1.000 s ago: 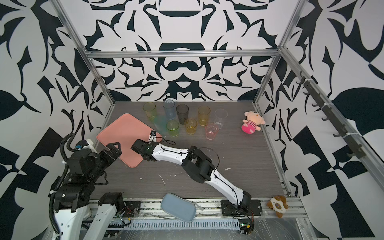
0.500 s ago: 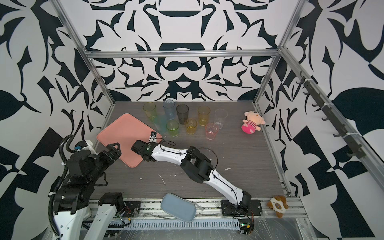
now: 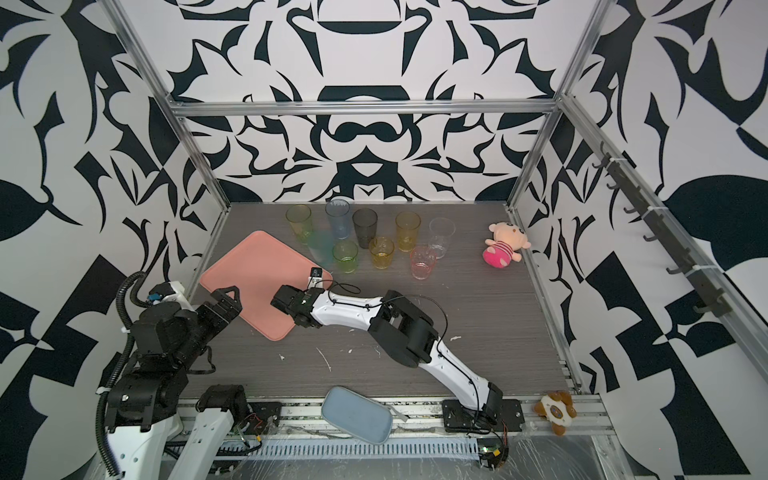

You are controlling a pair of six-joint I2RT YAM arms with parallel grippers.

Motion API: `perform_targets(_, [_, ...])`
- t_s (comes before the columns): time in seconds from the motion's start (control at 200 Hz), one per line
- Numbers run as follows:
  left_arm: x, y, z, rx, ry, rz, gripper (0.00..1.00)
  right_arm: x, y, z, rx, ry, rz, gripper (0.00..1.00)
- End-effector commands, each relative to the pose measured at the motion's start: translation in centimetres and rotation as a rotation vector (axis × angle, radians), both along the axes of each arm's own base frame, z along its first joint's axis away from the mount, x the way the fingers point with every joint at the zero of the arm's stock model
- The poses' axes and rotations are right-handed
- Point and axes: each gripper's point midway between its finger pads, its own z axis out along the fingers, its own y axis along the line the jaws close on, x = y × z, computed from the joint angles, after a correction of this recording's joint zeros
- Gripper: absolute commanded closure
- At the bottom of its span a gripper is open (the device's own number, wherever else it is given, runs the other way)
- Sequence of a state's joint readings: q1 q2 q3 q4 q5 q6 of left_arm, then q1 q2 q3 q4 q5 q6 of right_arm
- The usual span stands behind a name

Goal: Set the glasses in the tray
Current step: 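Grip the tray corner with the right gripper and drag it toward the table center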

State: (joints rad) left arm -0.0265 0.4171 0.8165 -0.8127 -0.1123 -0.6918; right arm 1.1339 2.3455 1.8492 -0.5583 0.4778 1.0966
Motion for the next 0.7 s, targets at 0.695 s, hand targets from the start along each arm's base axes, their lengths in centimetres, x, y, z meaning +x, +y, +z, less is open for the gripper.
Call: perform_targets(0.695, [-0.2, -0.6, 0.1, -0.006, 0.012, -0.035, 0.01, -6.4, -13.3, -0.7, -0.141, 0.139, -0.039, 0.81])
